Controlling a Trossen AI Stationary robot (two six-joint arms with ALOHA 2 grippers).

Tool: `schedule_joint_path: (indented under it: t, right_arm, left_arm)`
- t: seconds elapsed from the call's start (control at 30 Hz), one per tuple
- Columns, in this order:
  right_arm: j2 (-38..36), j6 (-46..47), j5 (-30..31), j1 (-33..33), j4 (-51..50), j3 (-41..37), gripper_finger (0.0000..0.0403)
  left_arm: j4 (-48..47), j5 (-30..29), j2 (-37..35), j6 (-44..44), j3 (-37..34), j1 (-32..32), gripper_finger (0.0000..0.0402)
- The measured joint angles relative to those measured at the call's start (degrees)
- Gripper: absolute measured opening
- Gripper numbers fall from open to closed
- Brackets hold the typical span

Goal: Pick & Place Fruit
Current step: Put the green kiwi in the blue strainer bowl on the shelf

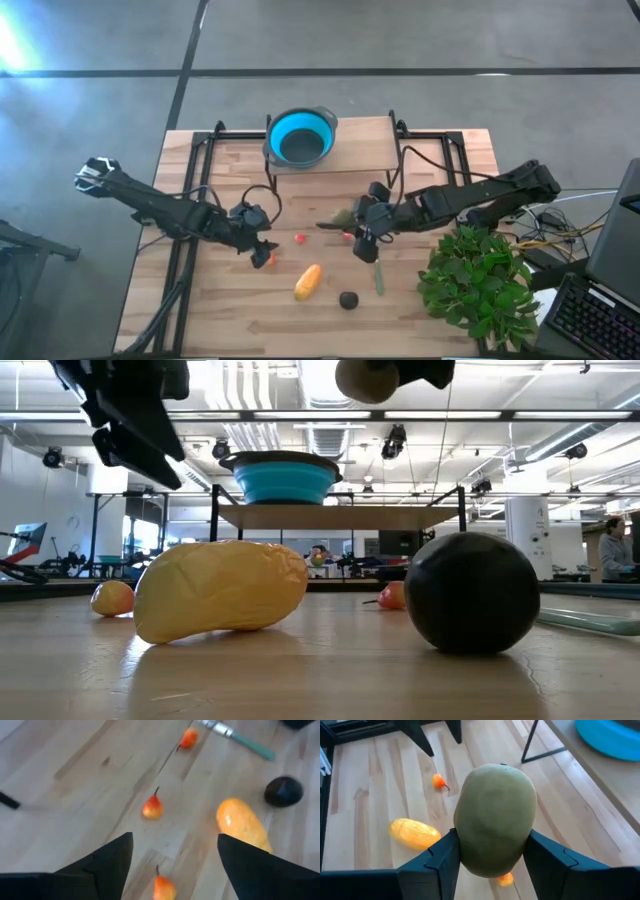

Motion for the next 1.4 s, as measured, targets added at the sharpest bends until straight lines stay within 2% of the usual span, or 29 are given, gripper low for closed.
schedule_joint_path:
  t: [0.27,0.47,0.6,0.87,1.07,1.4]
  right_arm:
    - [2.31,-3.68,-0.30,0.15,5.54,-0.17,0.0180]
    - [2.28,-5.58,-0.91,0.96,11.58,-0.22,0.0187]
    - [2.28,-7.37,-1.88,2.32,16.26,-0.22,0.0182]
    - [2.30,-7.69,-2.19,3.32,19.86,-0.28,0.0185]
    - [2.98,-8.10,-2.21,3.41,24.08,-0.31,0.0182]
    - [7.33,-7.46,-1.90,3.37,29.96,-0.33,0.0184]
  left_arm:
    - [15.95,-0.25,0.58,15.20,0.00,0.10,0.0299]
    - [25.69,-0.24,0.92,20.34,0.00,0.08,0.0298]
    - [30.19,-0.25,0.92,22.10,-0.33,0.08,0.0298]
    - [49.63,-0.16,0.92,23.78,-4.93,0.08,0.0300]
    - [59.87,-0.06,0.92,23.28,-8.34,0.06,0.0300]
    - [63.10,0.44,1.01,23.30,-8.59,-0.03,0.0300]
